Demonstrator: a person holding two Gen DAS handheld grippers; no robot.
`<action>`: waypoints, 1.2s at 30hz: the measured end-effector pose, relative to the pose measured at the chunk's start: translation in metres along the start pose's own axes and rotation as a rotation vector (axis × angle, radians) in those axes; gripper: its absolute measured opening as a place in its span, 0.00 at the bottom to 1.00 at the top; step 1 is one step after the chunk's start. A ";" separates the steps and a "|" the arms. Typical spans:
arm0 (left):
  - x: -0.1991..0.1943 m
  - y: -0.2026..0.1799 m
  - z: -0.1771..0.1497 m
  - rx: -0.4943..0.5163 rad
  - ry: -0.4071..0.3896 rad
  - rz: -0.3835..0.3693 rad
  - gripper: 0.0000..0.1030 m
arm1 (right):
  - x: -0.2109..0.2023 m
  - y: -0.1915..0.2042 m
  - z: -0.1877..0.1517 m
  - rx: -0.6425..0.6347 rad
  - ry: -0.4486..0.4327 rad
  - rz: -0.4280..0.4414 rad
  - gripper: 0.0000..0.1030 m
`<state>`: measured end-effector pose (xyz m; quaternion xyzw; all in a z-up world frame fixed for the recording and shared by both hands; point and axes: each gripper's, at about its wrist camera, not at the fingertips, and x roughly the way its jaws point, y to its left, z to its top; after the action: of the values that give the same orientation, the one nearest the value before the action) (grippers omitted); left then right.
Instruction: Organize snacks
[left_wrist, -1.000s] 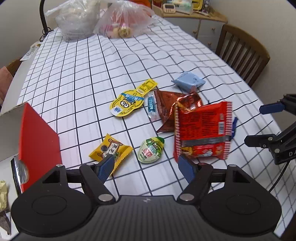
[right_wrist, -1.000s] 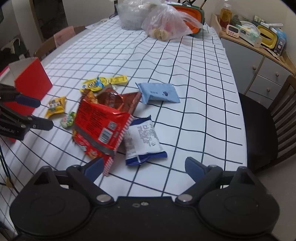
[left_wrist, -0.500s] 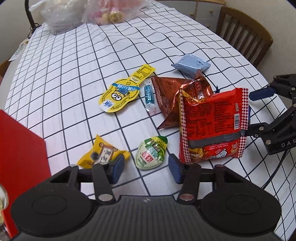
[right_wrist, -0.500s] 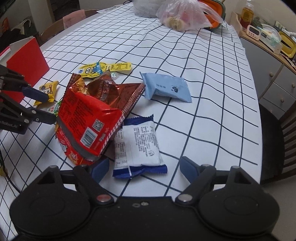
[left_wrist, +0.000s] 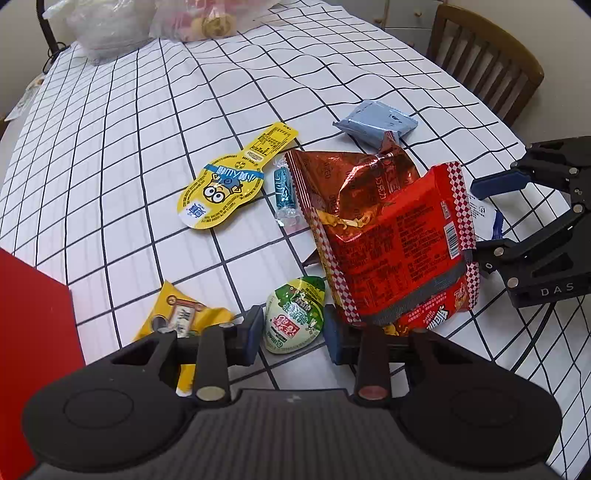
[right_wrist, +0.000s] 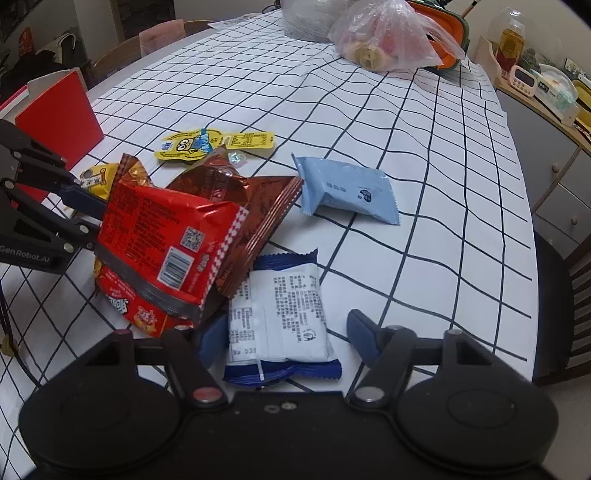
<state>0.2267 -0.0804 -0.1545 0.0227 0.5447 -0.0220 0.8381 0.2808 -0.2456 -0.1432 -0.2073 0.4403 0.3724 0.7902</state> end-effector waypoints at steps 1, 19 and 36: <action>0.000 -0.001 -0.001 0.001 -0.003 0.003 0.31 | -0.001 0.000 0.000 -0.006 -0.003 0.003 0.56; -0.016 0.017 -0.017 -0.170 -0.020 -0.015 0.29 | -0.029 -0.008 -0.019 0.163 -0.035 -0.022 0.45; -0.069 0.018 -0.045 -0.243 -0.077 -0.062 0.29 | -0.094 0.021 -0.033 0.266 -0.096 -0.049 0.45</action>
<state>0.1592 -0.0583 -0.1092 -0.0967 0.5111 0.0176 0.8539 0.2155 -0.2918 -0.0809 -0.0932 0.4423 0.3009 0.8397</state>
